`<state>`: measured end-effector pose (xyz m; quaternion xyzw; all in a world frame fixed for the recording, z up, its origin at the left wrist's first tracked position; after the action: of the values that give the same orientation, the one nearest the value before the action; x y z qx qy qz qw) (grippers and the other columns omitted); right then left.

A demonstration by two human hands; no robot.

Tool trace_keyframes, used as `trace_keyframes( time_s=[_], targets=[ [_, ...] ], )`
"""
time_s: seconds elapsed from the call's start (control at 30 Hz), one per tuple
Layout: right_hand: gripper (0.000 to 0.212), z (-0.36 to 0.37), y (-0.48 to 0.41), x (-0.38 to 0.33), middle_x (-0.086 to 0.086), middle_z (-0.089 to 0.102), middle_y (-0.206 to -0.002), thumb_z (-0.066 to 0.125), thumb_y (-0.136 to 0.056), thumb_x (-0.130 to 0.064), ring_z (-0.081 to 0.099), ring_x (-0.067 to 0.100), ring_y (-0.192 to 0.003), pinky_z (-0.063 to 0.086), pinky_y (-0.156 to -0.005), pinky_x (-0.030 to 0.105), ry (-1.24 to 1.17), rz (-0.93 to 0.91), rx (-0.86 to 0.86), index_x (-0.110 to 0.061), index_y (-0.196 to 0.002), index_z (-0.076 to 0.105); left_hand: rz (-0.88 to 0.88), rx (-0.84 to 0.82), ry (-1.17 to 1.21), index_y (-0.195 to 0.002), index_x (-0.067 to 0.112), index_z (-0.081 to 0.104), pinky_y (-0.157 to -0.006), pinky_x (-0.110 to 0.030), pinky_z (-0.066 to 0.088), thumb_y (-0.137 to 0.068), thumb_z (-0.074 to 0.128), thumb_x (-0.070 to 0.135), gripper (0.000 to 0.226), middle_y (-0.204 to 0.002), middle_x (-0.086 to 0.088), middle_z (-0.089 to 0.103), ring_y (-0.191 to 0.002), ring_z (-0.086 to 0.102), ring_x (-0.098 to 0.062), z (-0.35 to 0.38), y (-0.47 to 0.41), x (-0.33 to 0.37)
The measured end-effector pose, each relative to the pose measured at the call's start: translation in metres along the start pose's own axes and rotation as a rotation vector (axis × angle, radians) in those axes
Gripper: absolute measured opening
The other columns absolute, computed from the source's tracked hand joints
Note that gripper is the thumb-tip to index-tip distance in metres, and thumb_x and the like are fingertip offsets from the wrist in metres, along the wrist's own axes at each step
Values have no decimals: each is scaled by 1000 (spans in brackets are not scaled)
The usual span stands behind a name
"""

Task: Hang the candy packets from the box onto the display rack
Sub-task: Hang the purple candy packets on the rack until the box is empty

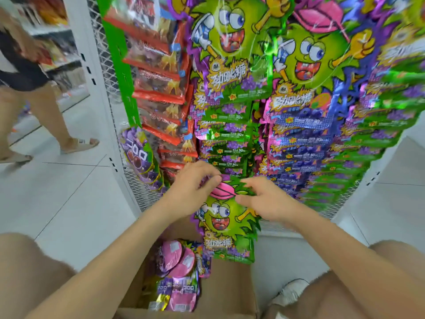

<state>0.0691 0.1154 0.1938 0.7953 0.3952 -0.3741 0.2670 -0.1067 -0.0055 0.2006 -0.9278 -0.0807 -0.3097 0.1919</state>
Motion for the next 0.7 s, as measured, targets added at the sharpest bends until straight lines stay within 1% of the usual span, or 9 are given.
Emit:
trace_keyframes(
  time_s=[0.03, 0.1, 0.17, 0.23, 0.3, 0.4, 0.57, 0.63, 0.7],
  targets=[
    [28, -8, 0, -10, 6, 72, -121, 71, -98, -16, 69, 24, -107, 55, -92, 47, -15, -9, 32, -14, -126, 68, -1, -24, 48, -91, 29, 65, -74, -25, 40, -109, 56, 33, 20, -81, 20, 57, -79, 52, 1, -9, -5, 10],
    [40, -23, 0, -32, -6, 66, -130, 75, -97, -22, 62, 10, -122, 50, -106, 36, -30, -69, 81, -17, -135, 63, 11, -5, 82, -88, 27, 64, -60, -18, 35, -110, 57, 26, 23, -68, 16, 54, -65, 50, 0, -28, -15, 25],
    [13, -42, 0, -59, -20, 73, -95, 73, -99, -27, 63, -8, -91, 51, -85, 19, 7, -221, 160, -22, -110, 72, 64, 44, 77, -88, 26, 66, -60, -16, 34, -109, 59, 25, 22, -69, 15, 56, -64, 51, 0, -47, -26, 43],
    [18, -63, 2, -92, -18, 64, -65, 69, -101, -28, 54, -5, -62, 46, -64, 19, 109, -304, 261, -24, -83, 70, 108, 88, 76, -86, 32, 65, -63, -14, 37, -108, 61, 28, 22, -71, 18, 60, -68, 55, 3, -69, -42, 61],
    [23, -86, 0, -124, -6, 67, -67, 68, -99, -37, 59, 12, -63, 50, -65, 38, 235, -408, 388, -21, -84, 75, 119, 132, 75, -86, 33, 66, -64, -17, 39, -106, 63, 35, 20, -70, 22, 62, -67, 56, 5, -92, -60, 78],
    [42, -125, -4, -169, 7, 65, -67, 62, -95, -51, 60, 27, -68, 51, -67, 44, 423, -482, 482, -11, -82, 72, 158, 239, 80, -89, 24, 71, -62, -23, 41, -103, 66, 39, 21, -68, 20, 63, -63, 55, 3, -128, -92, 102],
    [27, -184, -16, -232, 2, 62, -72, 63, -102, -35, 57, 34, -79, 29, -67, 39, 567, -518, 772, -19, -80, 66, 273, 635, 2, -118, 12, 71, -99, -43, 52, -99, 60, 24, 25, -116, -3, 70, -111, 65, -21, -177, -146, 156],
    [21, -199, -26, -248, 7, 73, -101, 59, -103, -42, 63, 38, -106, 40, -86, 43, 644, -454, 932, -27, -105, 72, 213, 688, -38, -133, 7, 62, -111, -43, 43, -90, 52, 19, 46, -131, -11, 63, -125, 57, -28, -193, -167, 176],
    [25, -212, -34, -259, 7, 72, -118, 55, -104, -46, 58, 38, -123, 36, -100, 50, 716, -373, 1044, -32, -120, 69, 101, 686, -34, -139, 3, 54, -116, -45, 38, -78, 48, 18, 63, -138, -16, 55, -131, 50, -32, -206, -186, 187]
  ],
)
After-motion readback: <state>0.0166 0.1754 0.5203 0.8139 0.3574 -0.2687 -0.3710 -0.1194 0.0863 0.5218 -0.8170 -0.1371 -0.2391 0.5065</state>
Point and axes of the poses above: each hand's wrist, its own y-axis away from the middle knuckle, its own z-axis out of the palm, x = y × z, the point moved 2 cm from there along -y, towards the middle knuckle
